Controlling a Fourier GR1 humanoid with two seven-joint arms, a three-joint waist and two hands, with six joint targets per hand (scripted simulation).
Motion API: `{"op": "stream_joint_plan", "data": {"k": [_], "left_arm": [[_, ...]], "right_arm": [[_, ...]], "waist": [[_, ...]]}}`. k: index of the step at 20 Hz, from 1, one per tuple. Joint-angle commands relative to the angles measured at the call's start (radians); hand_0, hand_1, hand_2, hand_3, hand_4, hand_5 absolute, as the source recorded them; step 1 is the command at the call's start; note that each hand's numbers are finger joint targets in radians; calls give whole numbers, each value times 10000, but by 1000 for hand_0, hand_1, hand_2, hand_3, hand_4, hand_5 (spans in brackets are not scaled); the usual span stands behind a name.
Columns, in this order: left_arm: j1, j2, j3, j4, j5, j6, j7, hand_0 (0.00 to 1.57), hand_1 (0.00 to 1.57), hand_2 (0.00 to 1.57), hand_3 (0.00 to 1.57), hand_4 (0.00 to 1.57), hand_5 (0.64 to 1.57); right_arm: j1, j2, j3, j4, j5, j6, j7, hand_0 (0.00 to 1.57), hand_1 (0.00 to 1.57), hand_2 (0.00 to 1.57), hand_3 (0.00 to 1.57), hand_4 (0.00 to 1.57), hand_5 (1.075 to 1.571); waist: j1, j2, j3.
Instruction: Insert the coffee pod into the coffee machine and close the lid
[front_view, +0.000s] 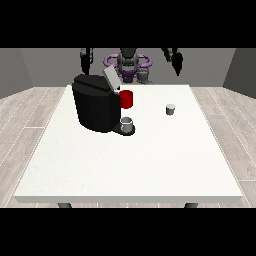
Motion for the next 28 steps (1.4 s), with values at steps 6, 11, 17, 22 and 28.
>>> {"op": "stream_joint_plan", "data": {"k": [6,11,17,22,28], "left_arm": [[586,645,203,307,175,-1329,-1940,0,0,0,0,320,1571],[-524,2078,1014,1322,-569,-1349,-1960,0,0,0,0,0,1571],[-2150,2991,1896,3345,-289,-1803,-1441,0,0,0,0,0,1571],[-2718,3505,1911,4642,-739,-2134,-1518,0,0,0,0,0,1571],[-3687,3781,2129,6484,-1045,-2047,-1833,0,0,0,0,0,1571]], "right_arm": [[333,-473,-897,532,-444,359,-82,0,0,0,0,128,1571],[-388,372,-1184,-116,-336,-914,-732,0,0,0,0,181,1571],[-751,761,-453,-520,35,-940,-1026,0,0,0,0,158,1571],[-751,845,-464,-519,9,-1012,-972,0,0,0,0,186,1571],[-1456,751,-423,-890,-33,-1025,-234,0,0,0,0,283,1571]], "waist": [[-372,80,239],[-1109,610,238],[-1916,1532,234],[-1908,1612,236],[-2201,2327,233]]}}
